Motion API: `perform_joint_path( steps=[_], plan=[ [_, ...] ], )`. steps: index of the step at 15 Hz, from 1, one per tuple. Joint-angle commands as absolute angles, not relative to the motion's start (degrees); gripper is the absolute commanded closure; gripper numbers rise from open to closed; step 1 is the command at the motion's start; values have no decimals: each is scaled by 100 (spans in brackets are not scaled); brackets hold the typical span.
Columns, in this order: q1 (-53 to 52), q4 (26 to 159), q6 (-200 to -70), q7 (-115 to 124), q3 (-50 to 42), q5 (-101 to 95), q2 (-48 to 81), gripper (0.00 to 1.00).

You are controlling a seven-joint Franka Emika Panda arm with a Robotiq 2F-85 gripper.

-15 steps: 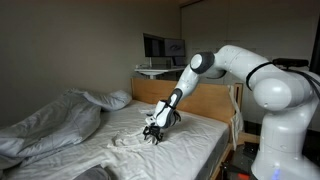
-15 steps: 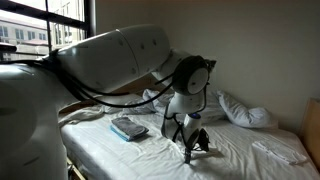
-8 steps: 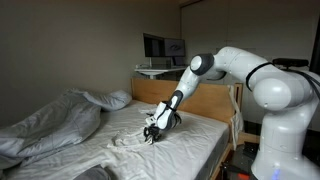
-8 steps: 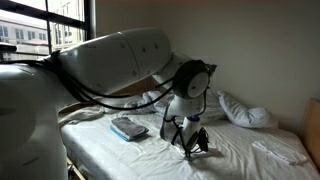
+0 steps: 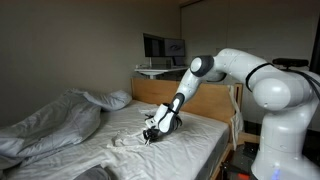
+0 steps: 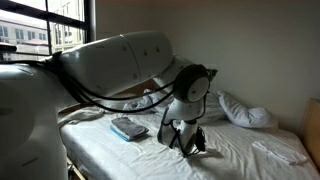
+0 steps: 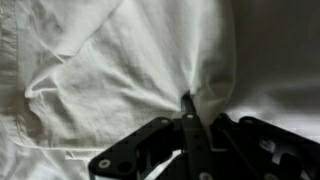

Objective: Fold the cloth

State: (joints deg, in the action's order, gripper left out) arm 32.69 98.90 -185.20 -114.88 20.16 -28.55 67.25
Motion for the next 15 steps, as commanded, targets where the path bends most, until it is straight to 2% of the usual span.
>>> perform_joint_path(
  steps=[1, 4, 15],
  plan=[
    [3563, 10443, -18730, -11704, 2339, -3097, 6691, 91],
    [3633, 10699, -18681, -11671, 2513, -3157, 6630, 88],
    [3696, 11801, -18109, -11810, 3451, -3616, 6738, 90]
  ],
)
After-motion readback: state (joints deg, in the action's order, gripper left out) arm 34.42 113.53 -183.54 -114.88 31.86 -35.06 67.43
